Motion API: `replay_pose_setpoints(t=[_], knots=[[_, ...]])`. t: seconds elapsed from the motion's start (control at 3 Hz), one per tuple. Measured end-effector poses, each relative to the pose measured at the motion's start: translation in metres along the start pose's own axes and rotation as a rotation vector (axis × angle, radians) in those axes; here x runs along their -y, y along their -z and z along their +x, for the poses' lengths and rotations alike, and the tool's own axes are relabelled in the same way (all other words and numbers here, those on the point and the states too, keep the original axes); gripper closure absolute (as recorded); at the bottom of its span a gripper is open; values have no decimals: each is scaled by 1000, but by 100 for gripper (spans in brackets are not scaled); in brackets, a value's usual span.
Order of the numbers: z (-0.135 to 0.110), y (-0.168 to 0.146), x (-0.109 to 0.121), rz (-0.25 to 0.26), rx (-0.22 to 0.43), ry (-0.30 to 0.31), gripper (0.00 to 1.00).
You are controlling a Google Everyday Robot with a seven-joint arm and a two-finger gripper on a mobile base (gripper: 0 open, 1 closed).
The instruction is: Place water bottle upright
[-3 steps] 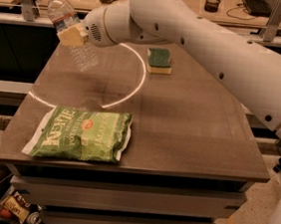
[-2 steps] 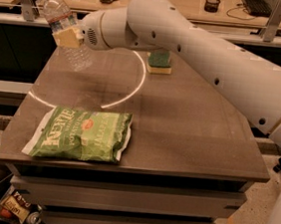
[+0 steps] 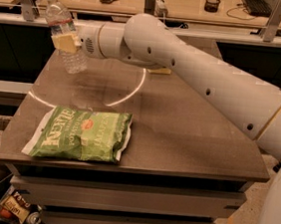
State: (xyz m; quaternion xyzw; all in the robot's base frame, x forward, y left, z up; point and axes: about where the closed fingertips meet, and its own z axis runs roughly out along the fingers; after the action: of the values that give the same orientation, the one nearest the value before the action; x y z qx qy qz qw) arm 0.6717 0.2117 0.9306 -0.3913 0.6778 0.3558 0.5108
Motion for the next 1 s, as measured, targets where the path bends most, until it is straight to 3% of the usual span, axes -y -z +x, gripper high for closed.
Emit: replay_pose_setpoints(t=[1.0], knots=[[38, 20, 19, 62, 166, -108, 100]])
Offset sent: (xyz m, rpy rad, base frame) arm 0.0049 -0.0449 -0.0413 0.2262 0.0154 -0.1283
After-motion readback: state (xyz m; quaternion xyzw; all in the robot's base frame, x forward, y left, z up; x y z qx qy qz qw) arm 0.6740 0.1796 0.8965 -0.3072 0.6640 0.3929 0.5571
